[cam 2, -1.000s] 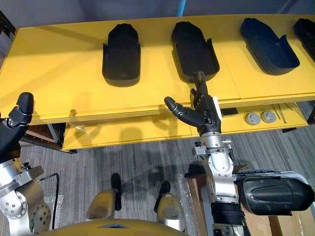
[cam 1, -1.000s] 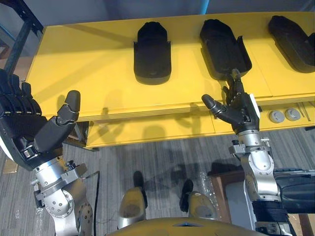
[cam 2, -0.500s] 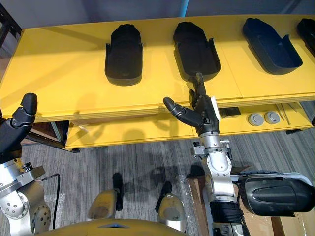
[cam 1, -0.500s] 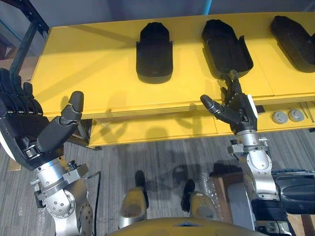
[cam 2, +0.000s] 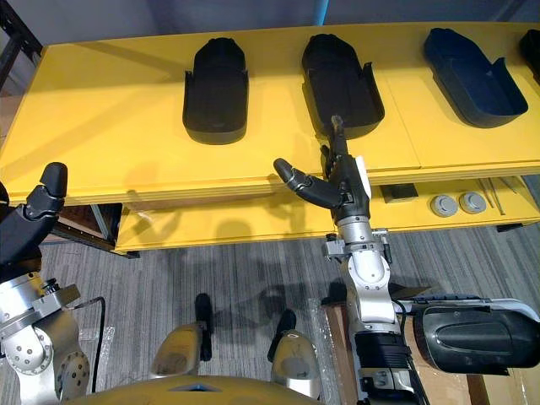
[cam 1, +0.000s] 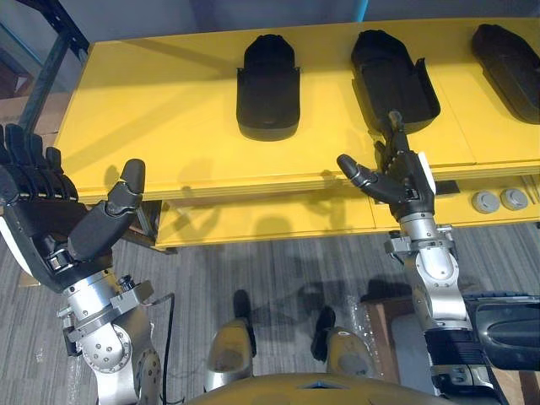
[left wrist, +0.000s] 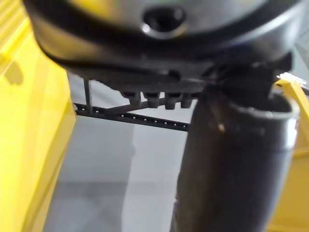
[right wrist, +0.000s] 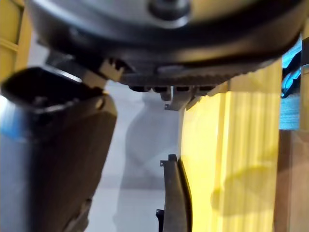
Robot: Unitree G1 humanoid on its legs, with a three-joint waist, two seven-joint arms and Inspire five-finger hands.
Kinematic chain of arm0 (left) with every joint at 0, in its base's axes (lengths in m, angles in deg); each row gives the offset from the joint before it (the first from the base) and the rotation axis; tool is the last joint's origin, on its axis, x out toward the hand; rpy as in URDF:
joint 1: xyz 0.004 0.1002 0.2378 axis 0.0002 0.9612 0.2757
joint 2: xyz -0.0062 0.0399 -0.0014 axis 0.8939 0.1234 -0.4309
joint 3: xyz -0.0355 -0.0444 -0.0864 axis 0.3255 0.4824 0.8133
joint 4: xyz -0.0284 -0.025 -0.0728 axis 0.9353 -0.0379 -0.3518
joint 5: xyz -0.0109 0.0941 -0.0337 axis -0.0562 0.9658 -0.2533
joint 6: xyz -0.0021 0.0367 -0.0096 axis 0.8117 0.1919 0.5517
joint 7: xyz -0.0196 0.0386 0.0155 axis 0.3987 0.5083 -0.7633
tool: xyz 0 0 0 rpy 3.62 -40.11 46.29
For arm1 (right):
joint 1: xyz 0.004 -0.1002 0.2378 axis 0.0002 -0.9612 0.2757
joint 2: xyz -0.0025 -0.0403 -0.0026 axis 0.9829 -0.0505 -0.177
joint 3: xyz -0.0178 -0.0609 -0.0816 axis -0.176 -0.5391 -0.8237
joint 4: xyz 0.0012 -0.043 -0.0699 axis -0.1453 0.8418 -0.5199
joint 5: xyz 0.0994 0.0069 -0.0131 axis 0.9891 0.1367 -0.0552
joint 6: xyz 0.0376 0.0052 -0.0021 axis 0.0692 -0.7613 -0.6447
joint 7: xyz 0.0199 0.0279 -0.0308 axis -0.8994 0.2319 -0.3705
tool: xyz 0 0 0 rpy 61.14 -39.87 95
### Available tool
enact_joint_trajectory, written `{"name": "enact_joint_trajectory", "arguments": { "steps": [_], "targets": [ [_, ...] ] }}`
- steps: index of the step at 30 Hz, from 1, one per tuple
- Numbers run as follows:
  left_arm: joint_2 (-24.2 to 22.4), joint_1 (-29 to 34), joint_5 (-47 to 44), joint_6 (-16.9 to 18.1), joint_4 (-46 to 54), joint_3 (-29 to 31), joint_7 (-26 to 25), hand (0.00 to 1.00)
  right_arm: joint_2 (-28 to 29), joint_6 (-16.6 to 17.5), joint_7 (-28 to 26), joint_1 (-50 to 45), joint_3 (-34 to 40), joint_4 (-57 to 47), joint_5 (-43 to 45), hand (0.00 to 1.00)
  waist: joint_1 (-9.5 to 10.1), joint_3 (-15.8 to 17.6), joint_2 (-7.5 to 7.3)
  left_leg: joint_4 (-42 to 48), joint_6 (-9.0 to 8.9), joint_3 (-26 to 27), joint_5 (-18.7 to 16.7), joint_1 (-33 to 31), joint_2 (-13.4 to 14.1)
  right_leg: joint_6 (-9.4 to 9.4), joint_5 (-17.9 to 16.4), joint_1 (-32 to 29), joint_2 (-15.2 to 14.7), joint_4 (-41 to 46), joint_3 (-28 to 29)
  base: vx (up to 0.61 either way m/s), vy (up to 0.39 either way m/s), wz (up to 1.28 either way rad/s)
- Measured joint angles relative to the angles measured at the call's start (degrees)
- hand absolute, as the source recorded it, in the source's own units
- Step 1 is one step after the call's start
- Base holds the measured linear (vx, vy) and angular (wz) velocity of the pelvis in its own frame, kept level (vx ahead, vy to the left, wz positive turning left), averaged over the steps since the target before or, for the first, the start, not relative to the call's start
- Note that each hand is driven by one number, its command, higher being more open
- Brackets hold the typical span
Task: Walk over and take three plastic housings, then place them on the shelf
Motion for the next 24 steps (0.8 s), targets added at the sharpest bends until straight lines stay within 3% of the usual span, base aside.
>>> {"name": "enact_joint_trajectory", "arguments": {
  "steps": [24],
  "targets": [
    [0.01, -0.12, -0.02, -0.05, 0.00, 0.00, 0.36, 1.00, -0.03, 0.02, 1.06, 2.89, -0.01, 2.38, -0.07, 1.00, 0.00, 0.11, 0.37, -0.35, -0.17, -0.31, 0.40, -0.08, 0.12, -0.38, -0.87, -0.73, -0.15, 1.53, -0.18, 0.00, 0.000, 0.00]
  ]
}}
